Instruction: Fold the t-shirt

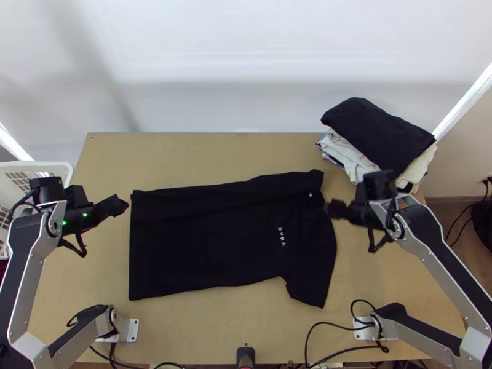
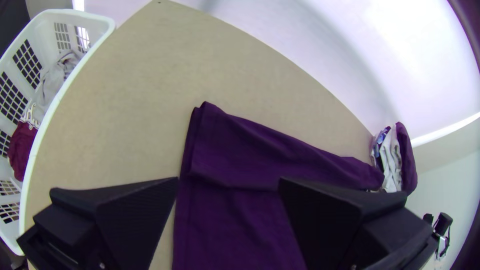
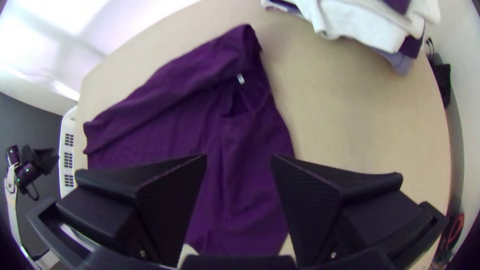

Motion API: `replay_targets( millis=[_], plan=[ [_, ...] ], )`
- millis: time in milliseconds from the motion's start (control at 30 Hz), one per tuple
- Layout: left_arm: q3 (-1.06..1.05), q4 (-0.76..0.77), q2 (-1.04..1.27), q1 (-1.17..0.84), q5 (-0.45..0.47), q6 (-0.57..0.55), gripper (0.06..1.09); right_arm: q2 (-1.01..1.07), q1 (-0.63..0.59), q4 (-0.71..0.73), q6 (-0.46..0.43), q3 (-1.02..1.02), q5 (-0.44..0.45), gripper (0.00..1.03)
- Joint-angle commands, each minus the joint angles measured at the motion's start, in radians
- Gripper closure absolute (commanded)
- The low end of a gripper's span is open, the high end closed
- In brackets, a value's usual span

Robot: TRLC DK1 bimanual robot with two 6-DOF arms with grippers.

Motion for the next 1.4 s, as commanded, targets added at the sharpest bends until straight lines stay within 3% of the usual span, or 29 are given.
replay_targets(
  millis=[0,133,300,400,433,1100,1133,1167,1267,1367],
  plan=[
    [0.025,-0.022,-0.021,-0.007,0.007,0.017,0.12,-0.023,0.012,-0.058,0.039,-0.081,0.009,0.4],
    [0.043,-0.045,-0.03,-0.014,0.007,0.015,0.12,-0.046,-0.02,-0.059,0.021,-0.19,-0.084,0.4],
    [0.057,-0.068,-0.042,-0.016,0.005,0.017,0.12,-0.055,-0.063,-0.059,-0.019,-0.274,-0.094,0.41],
    [0.06,-0.086,-0.053,-0.025,0.005,0.018,0.12,-0.055,-0.083,-0.028,-0.044,-0.302,-0.094,0.55],
    [0.06,-0.091,-0.057,-0.027,0.005,0.021,0.12,-0.055,-0.087,-0.015,-0.059,-0.31,-0.097,0.56],
    [-0.01,-0.27,-0.145,-0.089,-0.027,0.257,0.12,0.115,-0.123,0.162,-0.125,-0.377,-0.126,0.56],
    [-0.012,-0.302,-0.146,-0.096,-0.027,0.287,0.12,0.121,-0.121,0.162,-0.134,-0.382,-0.126,0.58],
    [-0.012,-0.347,-0.145,-0.108,-0.027,0.326,0.12,0.124,-0.121,0.162,-0.142,-0.385,-0.126,0.66],
    [-0.012,-0.45,-0.162,-0.119,-0.027,0.452,0.12,0.118,-0.12,0.162,-0.163,-0.393,-0.126,1.0],
    [-0.027,-0.574,-0.172,-0.134,-0.051,0.621,0.12,0.095,-0.117,0.162,-0.176,-0.4,-0.126,1.0]
  ],
)
